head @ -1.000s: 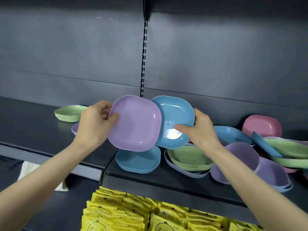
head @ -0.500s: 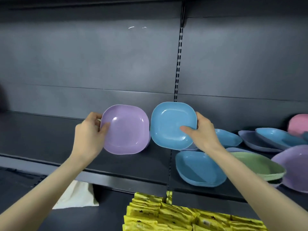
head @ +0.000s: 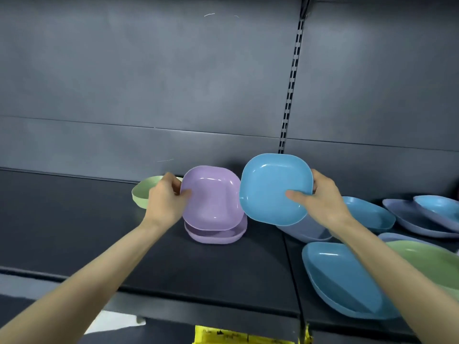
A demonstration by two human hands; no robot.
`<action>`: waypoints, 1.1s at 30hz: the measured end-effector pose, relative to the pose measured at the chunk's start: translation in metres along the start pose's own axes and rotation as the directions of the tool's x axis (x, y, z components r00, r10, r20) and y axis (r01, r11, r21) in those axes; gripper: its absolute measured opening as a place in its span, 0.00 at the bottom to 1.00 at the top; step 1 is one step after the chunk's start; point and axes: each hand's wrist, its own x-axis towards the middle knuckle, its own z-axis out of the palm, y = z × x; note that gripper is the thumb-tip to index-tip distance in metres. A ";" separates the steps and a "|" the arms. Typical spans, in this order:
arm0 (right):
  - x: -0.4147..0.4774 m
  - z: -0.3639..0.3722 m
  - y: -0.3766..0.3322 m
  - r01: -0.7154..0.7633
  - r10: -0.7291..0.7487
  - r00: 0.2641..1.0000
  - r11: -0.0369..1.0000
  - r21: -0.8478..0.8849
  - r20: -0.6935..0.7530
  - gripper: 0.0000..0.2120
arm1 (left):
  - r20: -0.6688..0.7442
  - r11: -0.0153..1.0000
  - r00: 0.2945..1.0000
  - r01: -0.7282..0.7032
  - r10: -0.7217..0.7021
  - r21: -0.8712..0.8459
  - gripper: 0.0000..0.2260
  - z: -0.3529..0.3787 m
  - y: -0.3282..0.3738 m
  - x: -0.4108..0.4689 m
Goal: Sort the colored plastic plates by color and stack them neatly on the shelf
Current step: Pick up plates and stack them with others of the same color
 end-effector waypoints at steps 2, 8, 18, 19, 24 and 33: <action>0.011 0.005 0.002 -0.014 0.014 1.000 1.000 0.013 0.022 0.17 | 0.040 1.000 0.999 0.025 -0.024 -0.009 0.06 0.005 -0.006 0.007; 0.031 0.018 0.008 -0.014 0.012 0.995 1.000 0.024 0.099 0.18 | 0.096 0.988 0.994 0.034 -0.048 0.149 0.14 0.018 -0.016 0.012; 0.038 0.024 0.010 -0.035 0.034 0.992 0.999 0.006 0.123 0.19 | 0.268 0.929 0.961 -0.042 -0.063 0.369 0.15 0.027 -0.032 0.018; 0.038 0.023 0.009 -0.033 0.032 0.992 0.999 0.004 0.122 0.19 | 0.282 0.936 0.958 -0.058 -0.045 0.348 0.17 0.028 -0.033 0.019; 0.032 0.021 0.005 -0.029 0.028 0.991 1.000 0.007 0.128 0.20 | 0.352 0.967 0.916 -0.239 0.194 0.089 0.24 0.024 -0.018 0.018; -0.002 -0.008 0.000 0.000 -0.006 0.997 0.997 0.081 0.072 0.21 | 0.453 0.912 0.817 -0.200 0.357 -0.358 0.25 0.048 0.054 -0.012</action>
